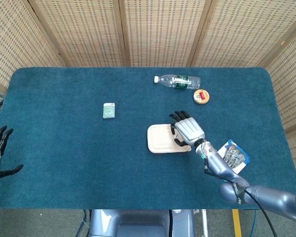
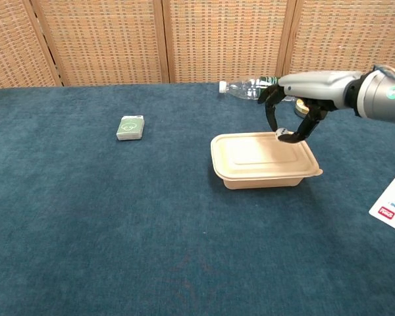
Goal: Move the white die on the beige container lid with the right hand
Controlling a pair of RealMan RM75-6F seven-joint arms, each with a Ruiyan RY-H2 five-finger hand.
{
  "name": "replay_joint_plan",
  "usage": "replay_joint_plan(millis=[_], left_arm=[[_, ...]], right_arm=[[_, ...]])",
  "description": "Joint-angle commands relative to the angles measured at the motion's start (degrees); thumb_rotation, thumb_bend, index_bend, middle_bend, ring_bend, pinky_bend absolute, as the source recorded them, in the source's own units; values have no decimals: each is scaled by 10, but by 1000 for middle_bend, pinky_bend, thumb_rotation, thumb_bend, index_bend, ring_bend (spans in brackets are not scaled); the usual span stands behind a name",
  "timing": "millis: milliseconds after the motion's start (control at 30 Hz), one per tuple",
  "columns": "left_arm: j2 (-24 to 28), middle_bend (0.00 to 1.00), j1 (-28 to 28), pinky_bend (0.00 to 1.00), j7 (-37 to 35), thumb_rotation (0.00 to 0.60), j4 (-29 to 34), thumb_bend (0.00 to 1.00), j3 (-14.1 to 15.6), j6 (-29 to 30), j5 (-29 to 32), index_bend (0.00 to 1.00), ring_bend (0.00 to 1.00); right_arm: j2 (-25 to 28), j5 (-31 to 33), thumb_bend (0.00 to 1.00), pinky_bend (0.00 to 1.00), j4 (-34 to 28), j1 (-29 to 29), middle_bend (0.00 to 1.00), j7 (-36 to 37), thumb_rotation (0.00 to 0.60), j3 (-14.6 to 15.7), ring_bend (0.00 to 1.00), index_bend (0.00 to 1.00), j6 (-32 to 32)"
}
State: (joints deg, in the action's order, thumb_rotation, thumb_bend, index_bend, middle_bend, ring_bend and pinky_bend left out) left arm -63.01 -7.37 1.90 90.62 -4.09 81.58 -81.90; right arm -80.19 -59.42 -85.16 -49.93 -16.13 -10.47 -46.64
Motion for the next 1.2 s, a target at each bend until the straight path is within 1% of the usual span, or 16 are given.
replay_joint_plan(millis=[33, 200, 300, 400, 433, 500, 533, 600, 633, 667, 1000, 1100, 1200], left_arm=[[2, 0, 1, 0, -3, 600, 1, 0, 1, 3, -3, 0, 0], [5, 0, 5, 0, -9, 600, 3, 0, 5, 10, -12, 0, 0], [7, 0, 7, 0, -12, 600, 4, 0, 6, 16, -16, 0, 0], [8, 0, 8, 0, -15, 600, 5, 0, 6, 17, -17, 0, 0], [8, 0, 8, 0, -17, 600, 5, 0, 6, 17, -17, 0, 0], [9, 0, 8, 0, -18, 600, 4, 0, 6, 16, -16, 0, 0], [10, 0, 8, 0, -19, 600, 4, 0, 6, 16, -16, 0, 0], [10, 0, 7, 0, -20, 600, 4, 0, 5, 15, -15, 0, 0], [10, 0, 7, 0, -20, 600, 4, 0, 5, 15, -15, 0, 0], [10, 0, 7, 0, -20, 600, 4, 0, 5, 14, -15, 0, 0], [9, 0, 5, 0, -18, 600, 3, 0, 4, 10, -11, 0, 0], [10, 0, 5, 0, -19, 600, 3, 0, 4, 9, -10, 0, 0], [11, 0, 5, 0, -22, 600, 3, 0, 4, 9, -9, 0, 0]], right_arm=[[54, -19, 440, 57, -56, 10, 134, 11, 600, -23, 1, 540, -30], [120, -24, 441, 67, -113, 13, 134, 8, 600, -50, 5, 540, -50], [158, -12, 446, 72, -140, 10, 134, -8, 600, -68, 9, 540, -59], [179, 6, 446, 74, -155, 7, 134, -16, 600, -80, 9, 539, -62], [188, 16, 437, 74, -162, 6, 133, -19, 600, -84, 9, 505, -61], [199, 31, 408, 74, -170, 3, 122, -27, 600, -86, 9, 356, -58], [202, 36, 373, 74, -172, 2, 111, -30, 600, -85, 9, 236, -57], [205, 47, 303, 74, -176, 1, 98, -32, 600, -85, 9, 110, -55], [206, 51, 274, 74, -178, 1, 94, -31, 600, -84, 9, 73, -54], [206, 55, 260, 74, -180, 1, 93, -30, 600, -84, 9, 58, -54], [213, 52, 260, 74, -192, 7, 90, -19, 600, -82, 9, 46, -67], [221, 36, 260, 74, -203, 24, 90, 2, 600, -79, 9, 46, -83], [225, -2, 260, 74, -206, 55, 90, 25, 600, -64, 9, 46, -112]])
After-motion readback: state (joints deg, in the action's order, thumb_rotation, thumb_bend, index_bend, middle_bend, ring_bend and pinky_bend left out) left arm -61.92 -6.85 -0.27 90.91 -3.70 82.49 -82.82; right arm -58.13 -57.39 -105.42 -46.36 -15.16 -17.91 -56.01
